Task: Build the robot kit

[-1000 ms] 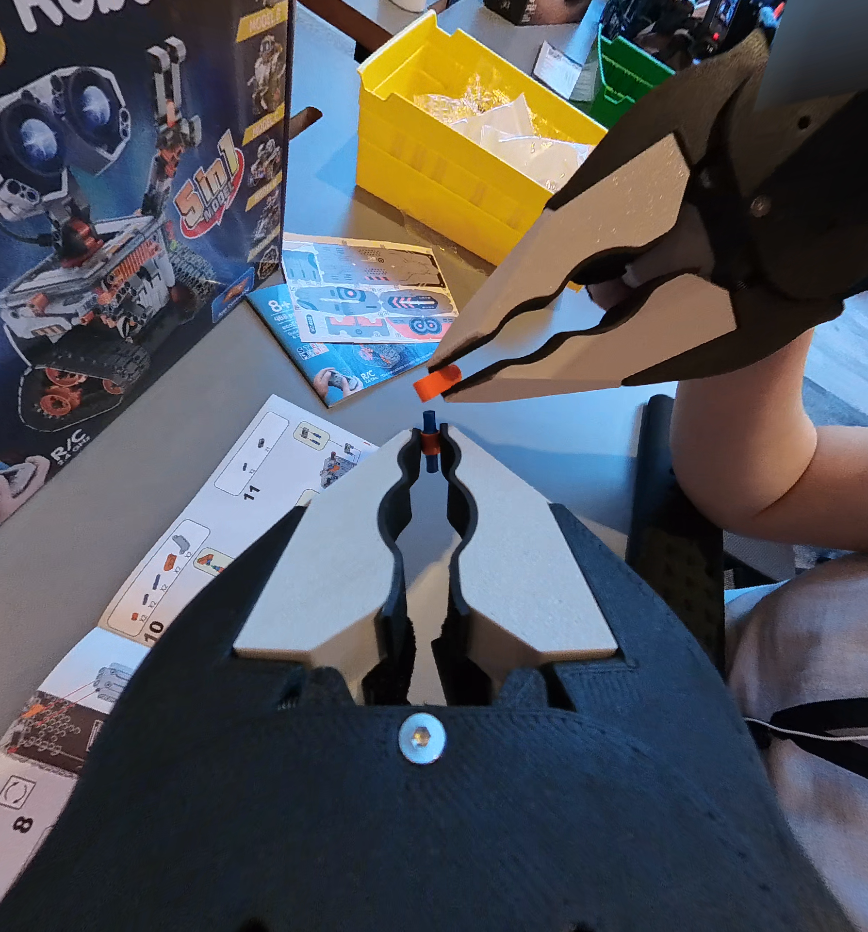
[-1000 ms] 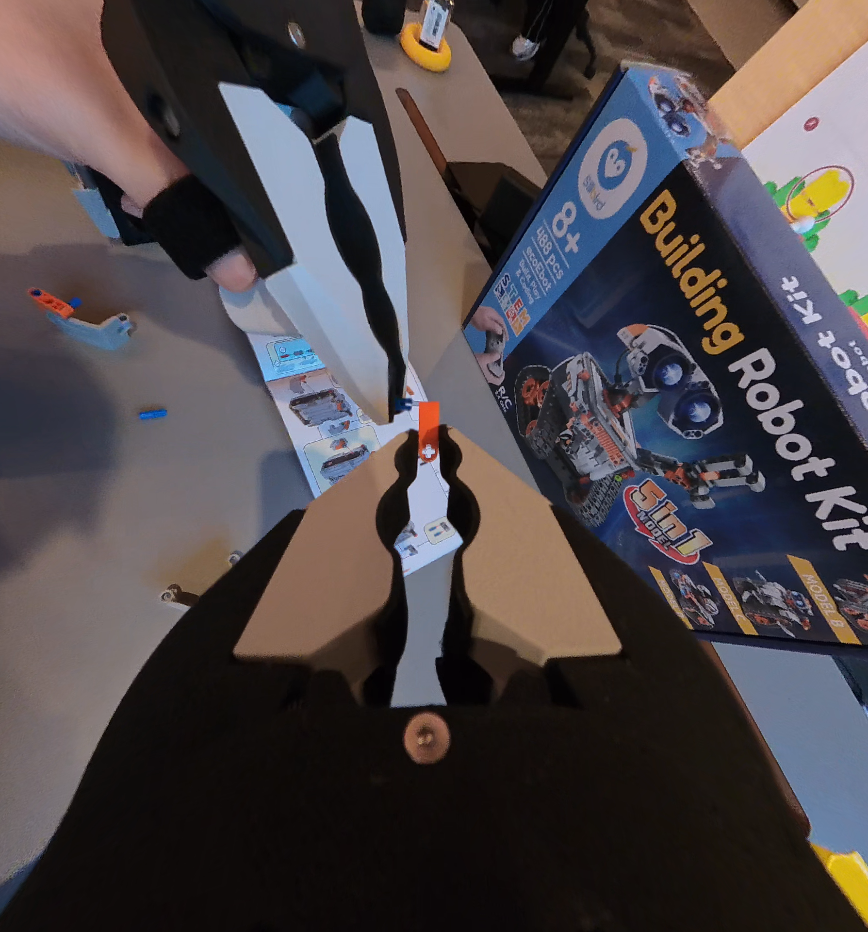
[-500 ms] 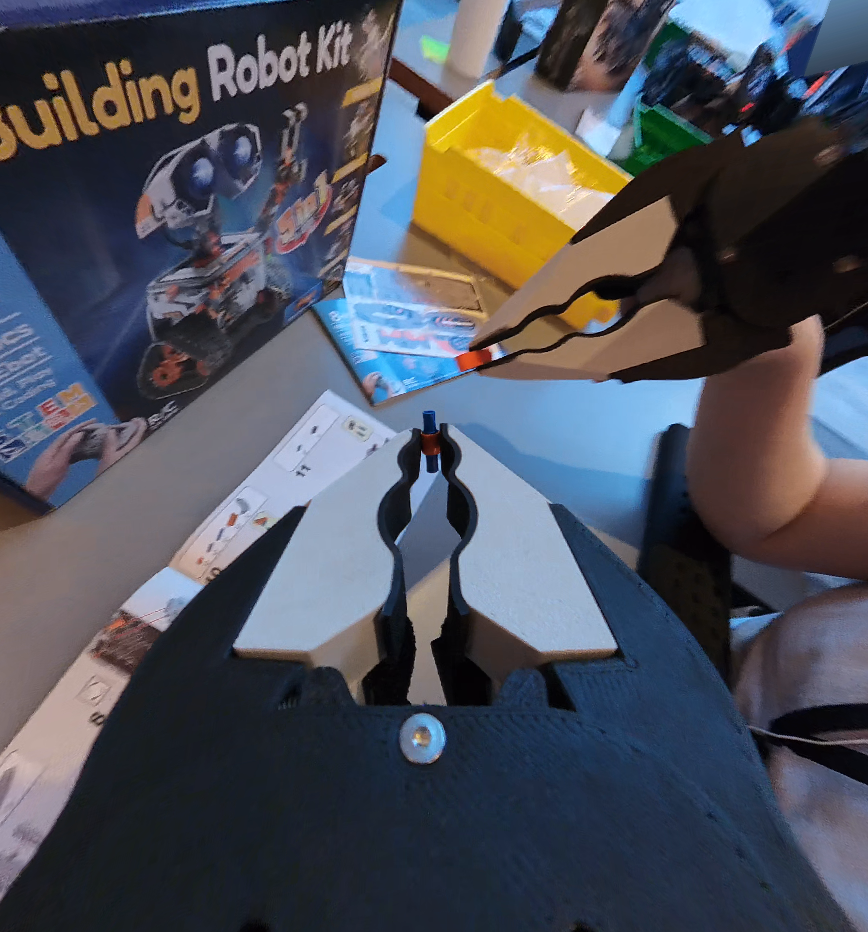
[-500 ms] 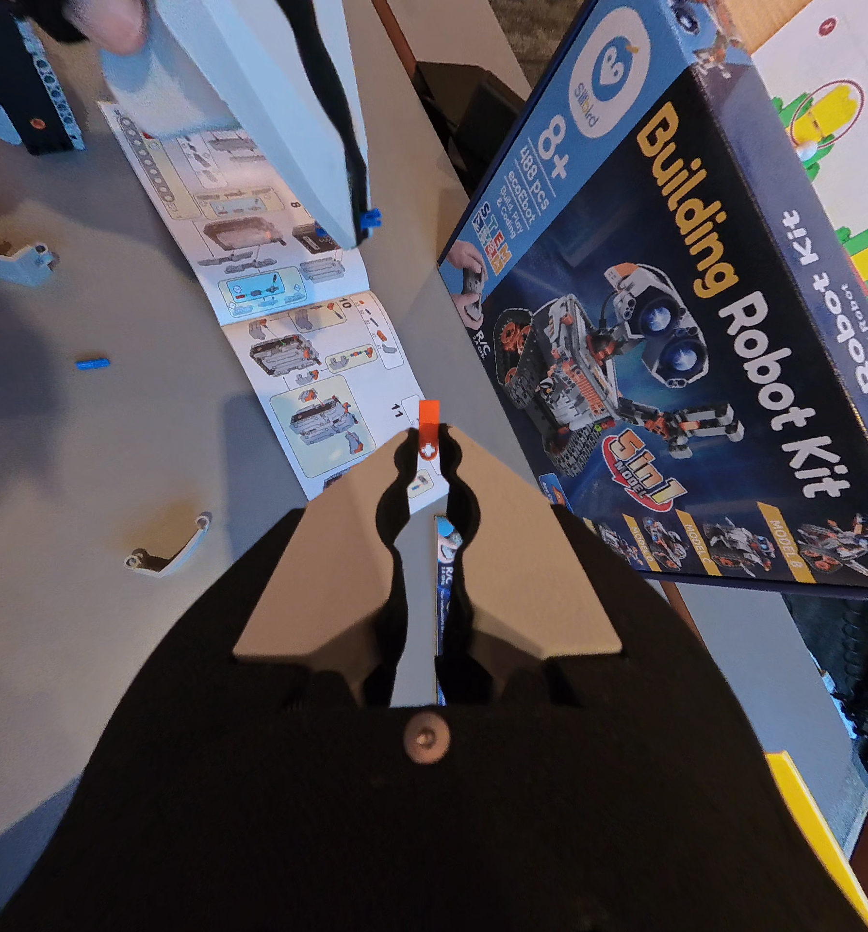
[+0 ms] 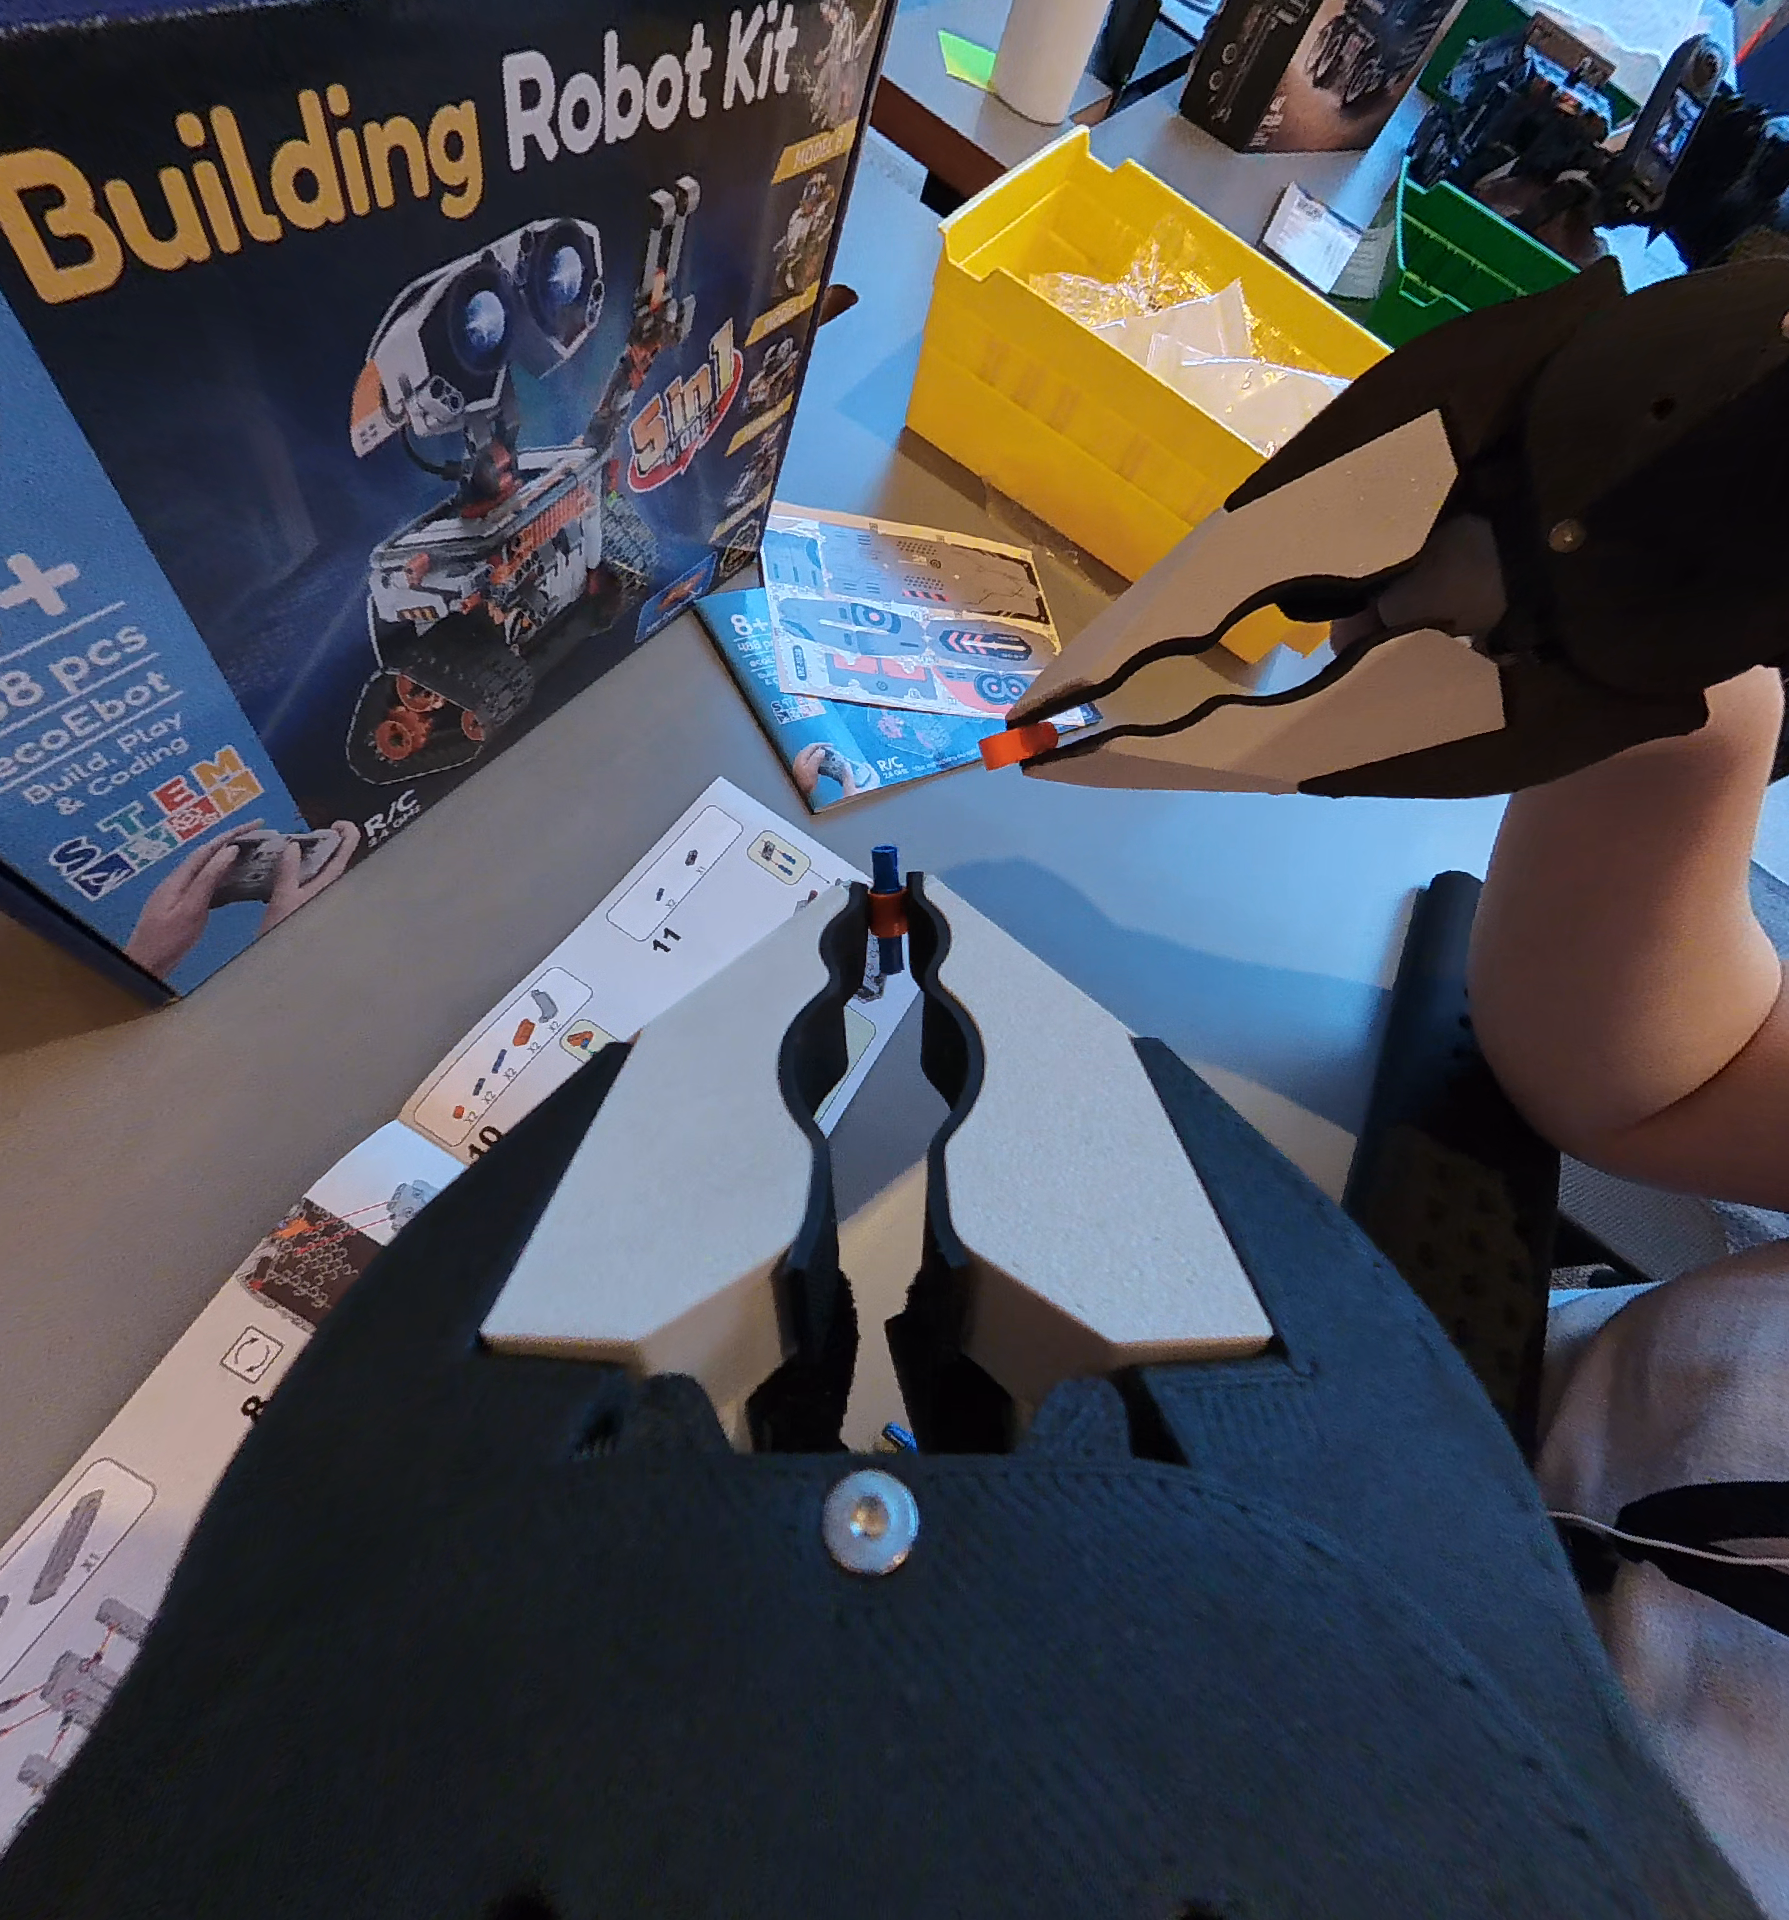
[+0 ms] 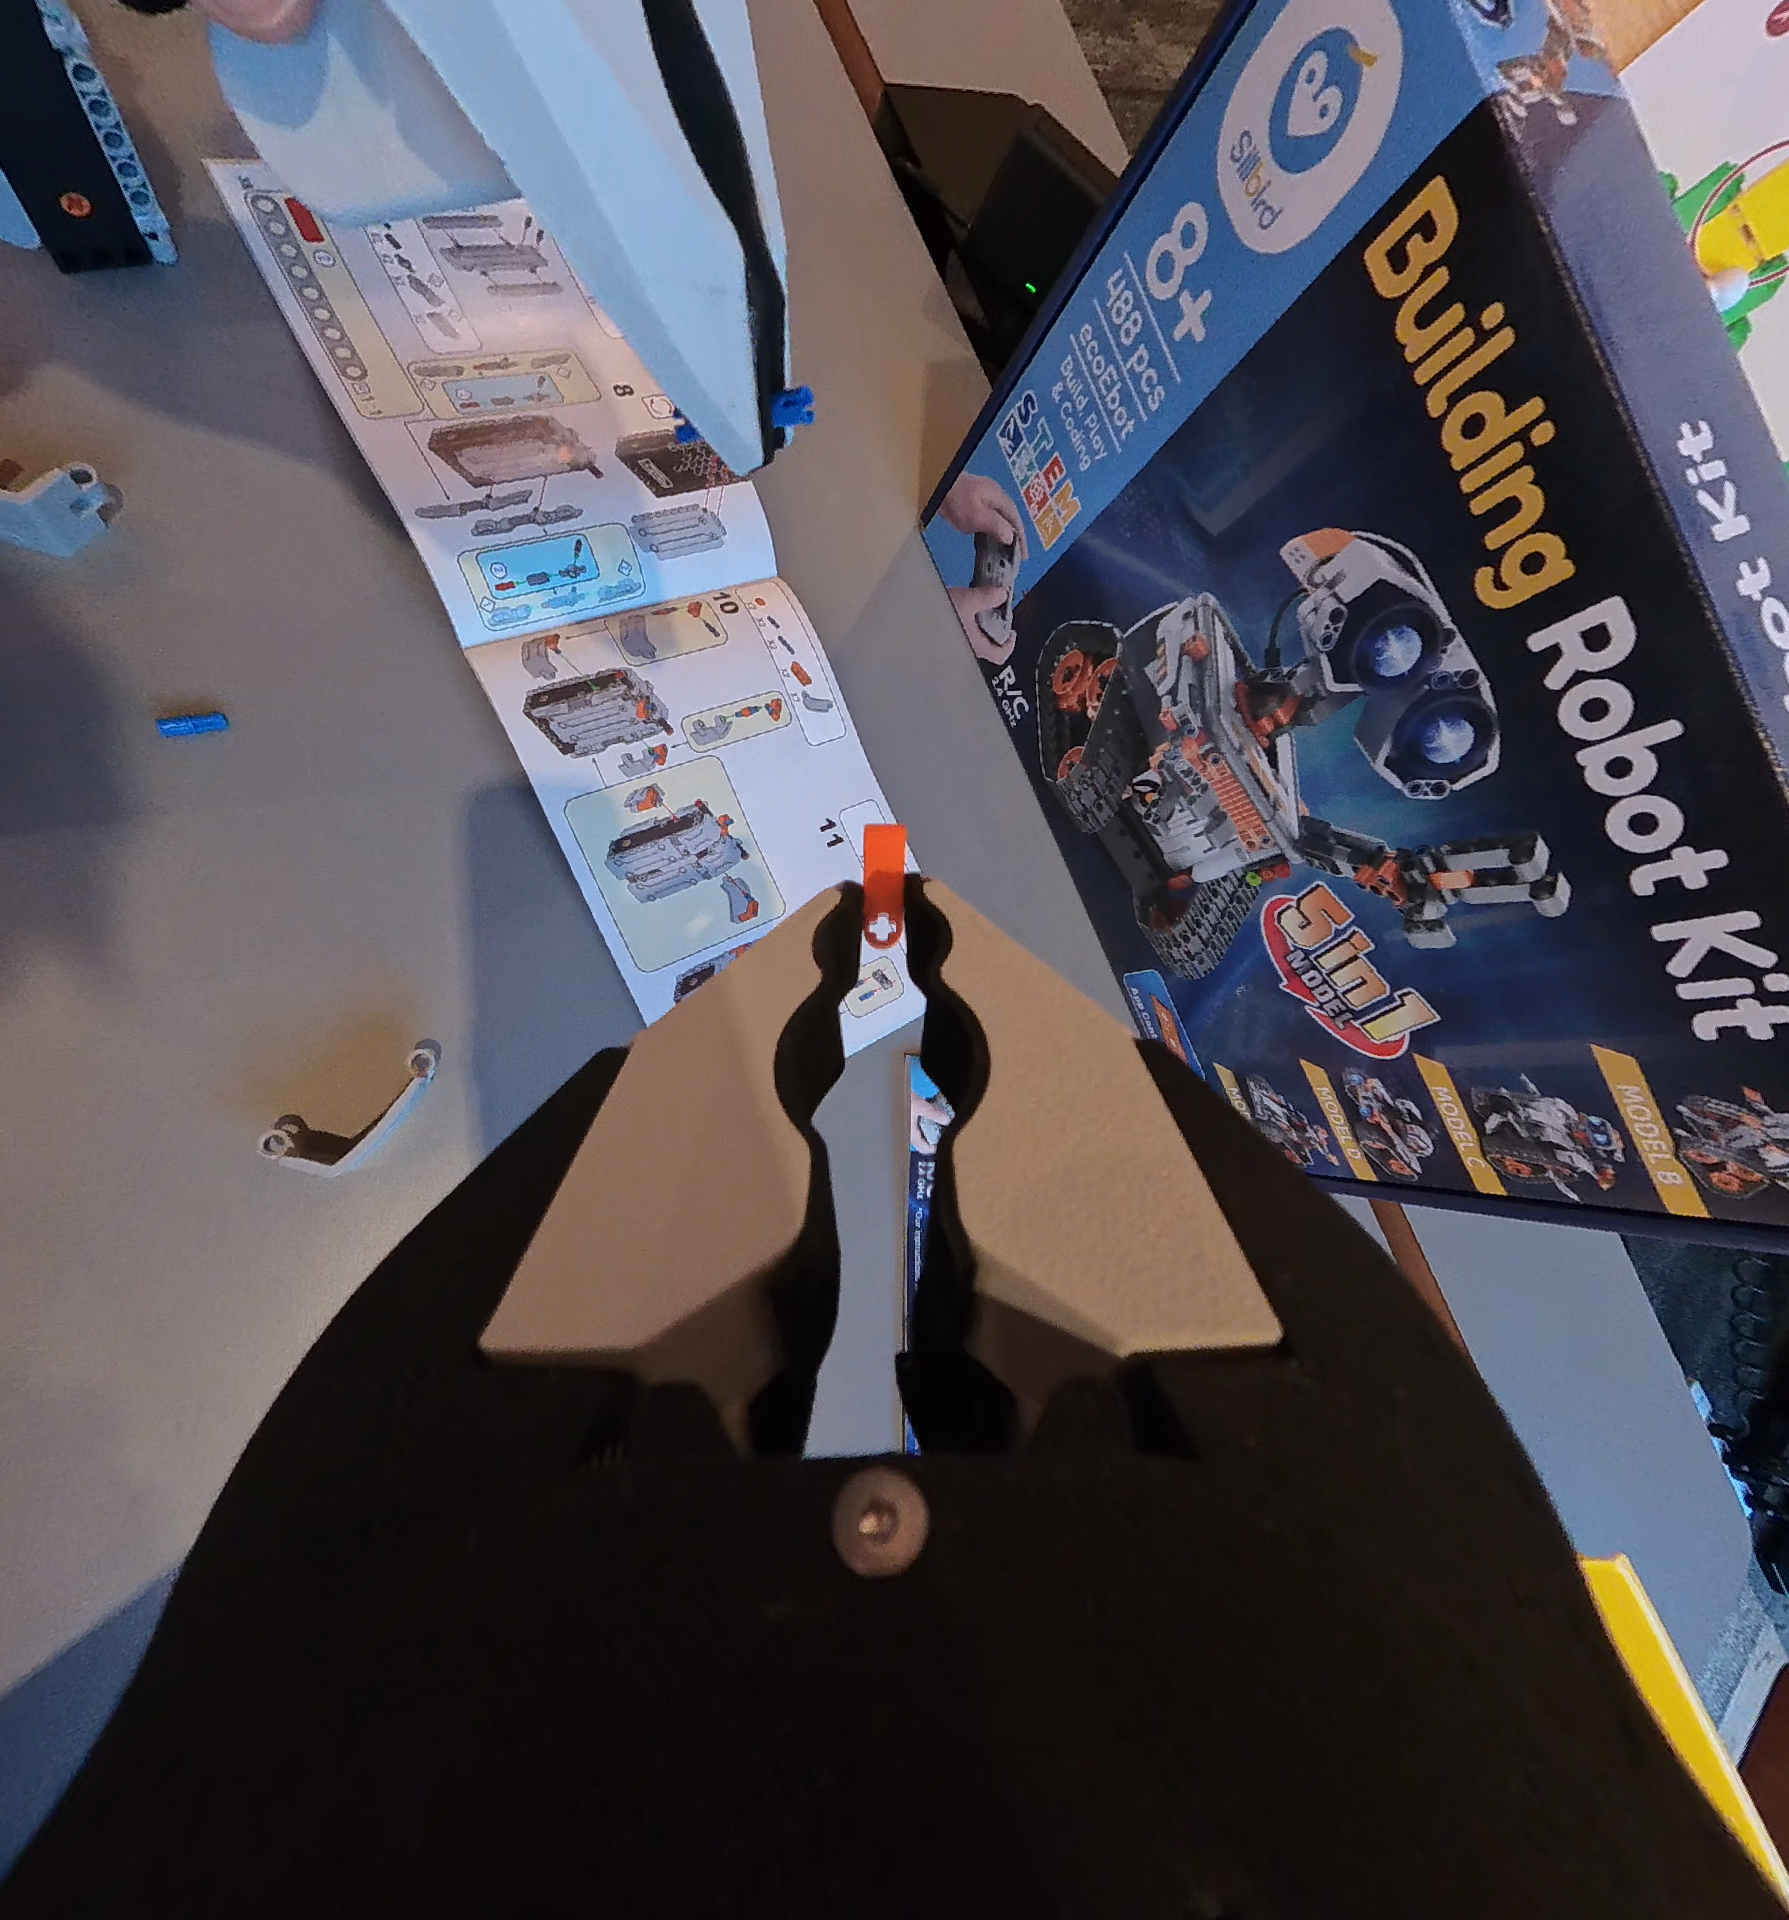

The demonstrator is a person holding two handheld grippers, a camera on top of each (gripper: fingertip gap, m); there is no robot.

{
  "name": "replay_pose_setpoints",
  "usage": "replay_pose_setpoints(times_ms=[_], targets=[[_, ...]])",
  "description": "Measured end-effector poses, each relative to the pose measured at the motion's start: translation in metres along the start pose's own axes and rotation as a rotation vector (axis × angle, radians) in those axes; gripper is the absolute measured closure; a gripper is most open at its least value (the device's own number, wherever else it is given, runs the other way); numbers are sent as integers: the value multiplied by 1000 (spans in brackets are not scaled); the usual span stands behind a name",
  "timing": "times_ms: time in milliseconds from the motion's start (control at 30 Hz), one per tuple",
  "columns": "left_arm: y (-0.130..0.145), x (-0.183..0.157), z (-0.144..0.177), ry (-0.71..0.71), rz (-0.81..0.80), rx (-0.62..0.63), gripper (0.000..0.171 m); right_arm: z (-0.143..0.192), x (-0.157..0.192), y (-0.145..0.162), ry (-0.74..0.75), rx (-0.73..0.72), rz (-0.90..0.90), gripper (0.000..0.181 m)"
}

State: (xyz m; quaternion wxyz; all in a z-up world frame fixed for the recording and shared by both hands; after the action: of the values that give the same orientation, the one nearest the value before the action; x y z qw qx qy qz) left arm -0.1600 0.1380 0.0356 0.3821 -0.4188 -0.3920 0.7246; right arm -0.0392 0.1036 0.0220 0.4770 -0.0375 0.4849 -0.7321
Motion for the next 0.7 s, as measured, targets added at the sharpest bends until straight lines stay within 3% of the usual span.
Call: replay_pose_setpoints(times_ms=[700], targets=[[-1, -1, -8, 13, 50, -12, 167, 2, 1, -14, 31, -91, 57, 175]])
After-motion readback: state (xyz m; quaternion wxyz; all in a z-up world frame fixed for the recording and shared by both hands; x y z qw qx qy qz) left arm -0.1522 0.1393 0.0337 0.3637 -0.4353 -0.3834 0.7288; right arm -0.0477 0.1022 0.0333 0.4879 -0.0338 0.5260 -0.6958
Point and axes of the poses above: each gripper's, where its closed fingertips meet, z back along the fingers, y out of its underside, x = y × z across the jaws, the point moved 5 cm from there along z, back along the fingers, and after that the axes turned 11 degrees about -x, right-handed, at the moved point
